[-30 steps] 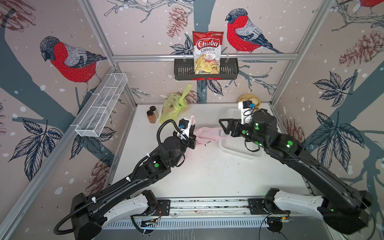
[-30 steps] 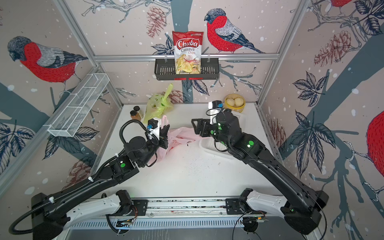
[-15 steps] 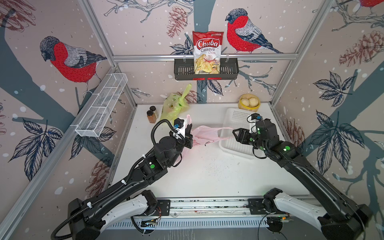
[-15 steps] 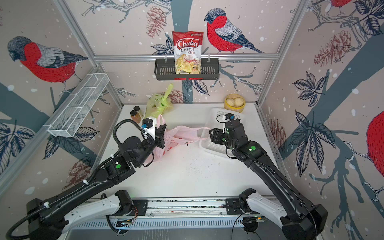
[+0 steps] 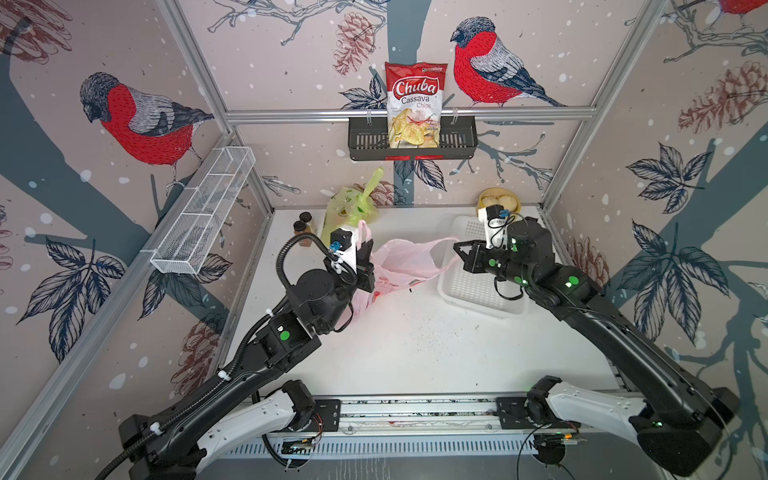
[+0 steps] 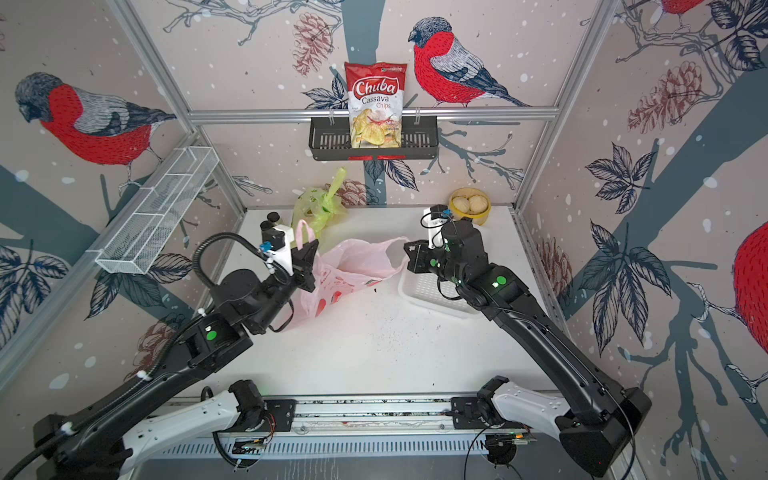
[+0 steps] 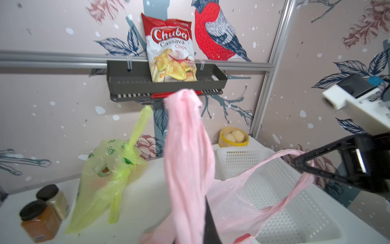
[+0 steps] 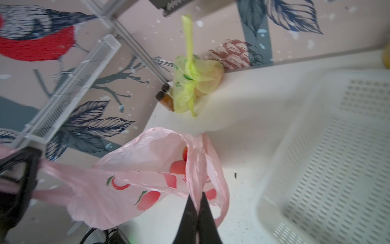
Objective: Place the peach into a plastic bag & tie a knot
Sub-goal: Adjust the plastic bag at the center of the board.
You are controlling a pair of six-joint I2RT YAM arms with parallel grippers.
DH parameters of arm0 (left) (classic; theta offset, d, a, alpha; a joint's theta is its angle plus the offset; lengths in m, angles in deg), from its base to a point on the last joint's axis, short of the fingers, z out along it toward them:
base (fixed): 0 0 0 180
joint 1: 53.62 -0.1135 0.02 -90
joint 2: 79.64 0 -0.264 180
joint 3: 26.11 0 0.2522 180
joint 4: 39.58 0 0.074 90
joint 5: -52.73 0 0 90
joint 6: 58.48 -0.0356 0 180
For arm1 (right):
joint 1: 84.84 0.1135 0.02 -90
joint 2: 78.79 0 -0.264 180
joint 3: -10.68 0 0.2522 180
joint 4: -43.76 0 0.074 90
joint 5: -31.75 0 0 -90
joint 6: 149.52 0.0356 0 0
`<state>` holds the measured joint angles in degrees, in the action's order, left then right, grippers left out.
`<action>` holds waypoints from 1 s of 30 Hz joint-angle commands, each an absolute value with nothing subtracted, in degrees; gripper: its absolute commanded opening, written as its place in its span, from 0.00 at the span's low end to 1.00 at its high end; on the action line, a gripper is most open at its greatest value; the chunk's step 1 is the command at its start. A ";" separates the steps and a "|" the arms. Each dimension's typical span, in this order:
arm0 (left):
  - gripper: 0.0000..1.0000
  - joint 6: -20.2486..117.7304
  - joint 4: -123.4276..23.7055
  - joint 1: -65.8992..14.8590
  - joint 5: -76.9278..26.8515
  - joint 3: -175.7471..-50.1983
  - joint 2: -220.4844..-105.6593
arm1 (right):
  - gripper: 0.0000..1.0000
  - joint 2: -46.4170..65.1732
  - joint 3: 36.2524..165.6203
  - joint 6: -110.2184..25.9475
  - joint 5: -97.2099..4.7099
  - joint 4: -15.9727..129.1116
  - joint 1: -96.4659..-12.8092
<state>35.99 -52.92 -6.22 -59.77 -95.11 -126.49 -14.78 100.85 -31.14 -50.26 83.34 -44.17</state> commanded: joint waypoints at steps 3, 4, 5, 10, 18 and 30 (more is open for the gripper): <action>0.00 35.74 -61.53 -9.48 -52.39 -101.18 -127.49 | 0.00 -13.53 113.84 -33.07 -46.45 84.23 -40.19; 0.00 35.87 -62.34 -10.41 -50.10 -101.85 -128.21 | 0.00 -12.93 115.99 -32.56 -45.47 84.98 -40.19; 0.00 36.13 -62.81 -11.35 -47.61 -102.24 -128.88 | 0.00 -12.25 117.87 -31.94 -44.71 85.57 -40.19; 0.00 37.91 -63.11 -17.83 -31.43 -103.68 -131.85 | 0.00 -11.04 118.71 -29.38 -42.89 85.73 -40.37; 0.00 43.62 -52.64 -27.02 -6.24 -98.30 -137.44 | 0.00 -8.92 106.70 -29.68 -44.92 82.92 -47.41; 0.00 44.80 -47.56 -28.22 5.29 -98.04 -142.60 | 0.75 -6.67 119.04 -39.36 -55.42 84.93 -47.53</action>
